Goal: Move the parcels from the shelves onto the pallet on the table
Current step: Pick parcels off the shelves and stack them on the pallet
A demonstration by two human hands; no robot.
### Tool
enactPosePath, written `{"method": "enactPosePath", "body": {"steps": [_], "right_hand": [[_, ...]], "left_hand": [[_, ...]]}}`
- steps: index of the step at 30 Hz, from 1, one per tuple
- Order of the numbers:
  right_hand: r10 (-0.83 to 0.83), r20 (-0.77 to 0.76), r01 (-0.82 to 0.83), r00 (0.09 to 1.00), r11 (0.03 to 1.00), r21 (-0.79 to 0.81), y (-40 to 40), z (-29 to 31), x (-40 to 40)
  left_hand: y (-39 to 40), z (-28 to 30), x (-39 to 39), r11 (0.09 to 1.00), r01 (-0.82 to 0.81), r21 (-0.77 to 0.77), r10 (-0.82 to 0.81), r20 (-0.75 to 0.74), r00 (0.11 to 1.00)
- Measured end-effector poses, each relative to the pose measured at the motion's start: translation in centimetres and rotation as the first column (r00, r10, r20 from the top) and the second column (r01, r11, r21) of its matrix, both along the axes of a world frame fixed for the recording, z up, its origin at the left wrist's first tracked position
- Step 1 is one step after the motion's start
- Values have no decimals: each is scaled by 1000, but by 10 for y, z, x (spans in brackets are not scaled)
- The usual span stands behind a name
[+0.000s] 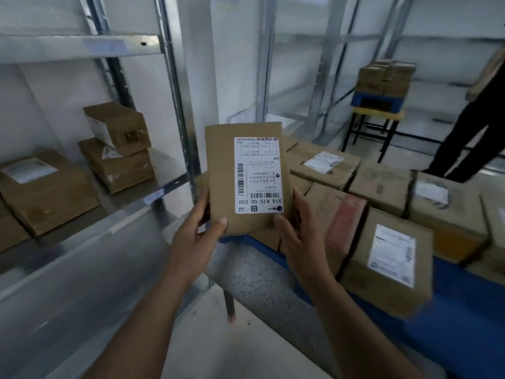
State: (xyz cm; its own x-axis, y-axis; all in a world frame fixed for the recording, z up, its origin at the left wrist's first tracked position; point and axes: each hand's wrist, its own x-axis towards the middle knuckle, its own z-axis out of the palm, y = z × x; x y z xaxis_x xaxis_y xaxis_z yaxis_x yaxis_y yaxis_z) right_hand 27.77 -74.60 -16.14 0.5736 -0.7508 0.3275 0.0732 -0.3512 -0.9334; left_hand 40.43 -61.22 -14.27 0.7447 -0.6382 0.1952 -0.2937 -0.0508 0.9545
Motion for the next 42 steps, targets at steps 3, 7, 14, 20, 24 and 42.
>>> {"method": "enactPosePath", "body": {"steps": [3, 7, 14, 20, 24, 42], "right_hand": [[-104, 9, 104, 995, 994, -15, -16, 3, -38], [-250, 58, 253, 966, 967, -35, -29, 12, -89], [-621, 99, 628, 778, 773, -85, -40, 19, -152], [-787, 78, 790, 613, 611, -44, -37, 23, -197], [-864, 50, 865, 501, 498, -52, -36, 21, -227], [-756, -282, 805, 591, 575, 147, -67, -45, -318]], "left_hand": [[-28, 3, -24, 994, 106, 10, -106, 15, 994], [-67, 13, -59, 948, 316, -43, -313, 58, 948], [-125, 19, -110, 792, 607, -68, -598, 112, 793], [-162, 18, -148, 645, 764, 1, -758, 130, 639], [-180, 15, -173, 541, 829, 142, -840, 135, 526], [-218, -30, -255, 530, 460, 712, -835, 345, 428]]}}
